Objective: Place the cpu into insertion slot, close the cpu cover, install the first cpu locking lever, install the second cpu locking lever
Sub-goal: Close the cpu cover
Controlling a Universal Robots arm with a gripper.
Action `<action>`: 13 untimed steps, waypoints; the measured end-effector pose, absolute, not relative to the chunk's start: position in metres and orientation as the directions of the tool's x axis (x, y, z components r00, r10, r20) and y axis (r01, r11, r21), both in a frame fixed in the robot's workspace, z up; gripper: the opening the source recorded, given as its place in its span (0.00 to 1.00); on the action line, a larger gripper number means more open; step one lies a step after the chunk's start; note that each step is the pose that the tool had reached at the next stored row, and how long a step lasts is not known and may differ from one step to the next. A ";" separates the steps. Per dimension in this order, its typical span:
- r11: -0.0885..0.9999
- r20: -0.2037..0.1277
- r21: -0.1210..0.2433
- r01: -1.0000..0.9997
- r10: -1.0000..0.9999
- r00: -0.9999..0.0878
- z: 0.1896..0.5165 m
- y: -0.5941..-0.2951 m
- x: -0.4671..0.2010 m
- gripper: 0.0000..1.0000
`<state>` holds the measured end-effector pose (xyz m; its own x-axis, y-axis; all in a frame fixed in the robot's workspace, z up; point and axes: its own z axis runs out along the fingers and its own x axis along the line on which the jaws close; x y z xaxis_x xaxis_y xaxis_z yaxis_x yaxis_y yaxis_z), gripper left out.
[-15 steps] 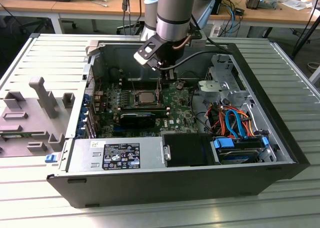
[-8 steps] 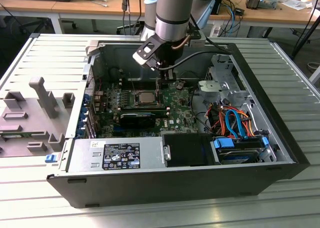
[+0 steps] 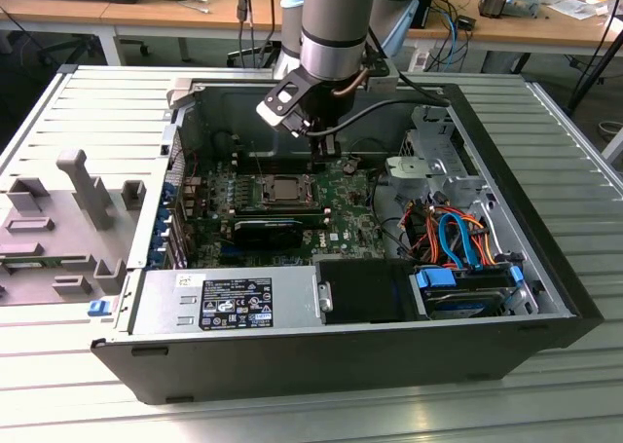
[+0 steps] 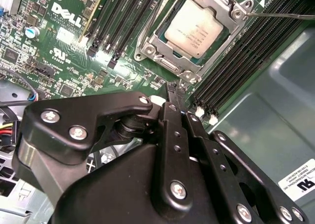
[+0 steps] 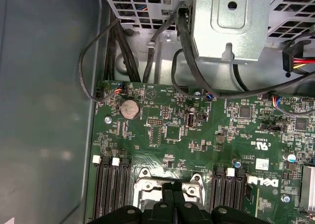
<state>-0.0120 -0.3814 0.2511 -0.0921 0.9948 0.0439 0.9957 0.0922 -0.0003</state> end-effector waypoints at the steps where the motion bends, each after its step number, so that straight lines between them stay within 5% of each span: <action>1: 0.092 0.044 0.000 0.996 0.995 -0.092 0.251 -0.381 -0.012 0.11; 13: 0.092 0.044 0.000 0.996 0.995 -0.092 0.251 -0.381 -0.015 0.11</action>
